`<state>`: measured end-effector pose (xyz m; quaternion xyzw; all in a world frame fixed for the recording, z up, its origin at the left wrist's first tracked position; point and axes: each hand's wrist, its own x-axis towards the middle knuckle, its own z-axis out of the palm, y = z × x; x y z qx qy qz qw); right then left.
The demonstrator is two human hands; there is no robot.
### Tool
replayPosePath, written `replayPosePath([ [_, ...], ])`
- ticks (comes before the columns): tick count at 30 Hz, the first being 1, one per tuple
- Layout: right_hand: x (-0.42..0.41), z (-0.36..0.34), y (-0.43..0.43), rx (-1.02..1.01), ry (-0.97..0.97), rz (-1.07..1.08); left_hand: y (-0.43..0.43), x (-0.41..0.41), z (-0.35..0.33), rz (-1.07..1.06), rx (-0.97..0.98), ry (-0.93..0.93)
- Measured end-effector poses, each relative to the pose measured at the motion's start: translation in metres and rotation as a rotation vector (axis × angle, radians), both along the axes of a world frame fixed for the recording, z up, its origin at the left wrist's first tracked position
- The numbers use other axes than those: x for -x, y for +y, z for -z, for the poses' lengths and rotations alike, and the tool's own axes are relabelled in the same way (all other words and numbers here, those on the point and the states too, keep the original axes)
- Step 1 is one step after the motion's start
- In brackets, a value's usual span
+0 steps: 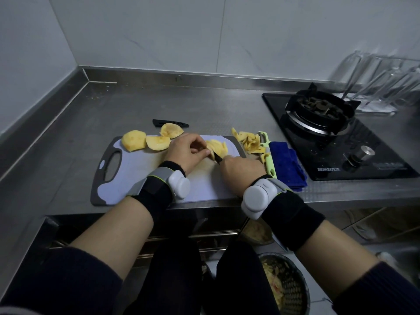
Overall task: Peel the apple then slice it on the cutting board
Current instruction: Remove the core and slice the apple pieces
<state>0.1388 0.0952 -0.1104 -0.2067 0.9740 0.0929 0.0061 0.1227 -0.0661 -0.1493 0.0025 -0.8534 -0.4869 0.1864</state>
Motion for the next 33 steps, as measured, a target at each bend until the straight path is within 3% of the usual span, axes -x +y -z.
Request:
replayPosePath([
  [8, 0.015, -0.004, -0.006, 0.019, -0.103, 0.071, -0.001, -0.002, -0.003, -0.003, 0.108, 0.016],
  [13, 0.023, 0.003, 0.002, 0.165, 0.033, 0.089, -0.004, -0.004, -0.008, 0.012, 0.075, 0.014],
  [16, 0.022, 0.001, 0.004, 0.199, 0.040, 0.075, -0.026, 0.006, -0.027, -0.112, 0.098, 0.024],
  [19, 0.022, 0.000, 0.001, 0.166, 0.074, 0.048, -0.062, 0.027, -0.047, -0.252, 0.310, -0.185],
  [22, 0.024, -0.004, -0.006, 0.151, -0.056, 0.030, -0.074, 0.035, -0.062, -0.237, 0.538, -0.481],
  [25, 0.023, -0.008, -0.011, 0.182, -0.116, 0.079, -0.066, 0.039, -0.064, -0.170, 0.573, -0.603],
  [33, 0.009, -0.009, -0.004, 0.130, -0.070, 0.030, -0.057, 0.043, -0.059, -0.142, 0.573, -0.515],
])
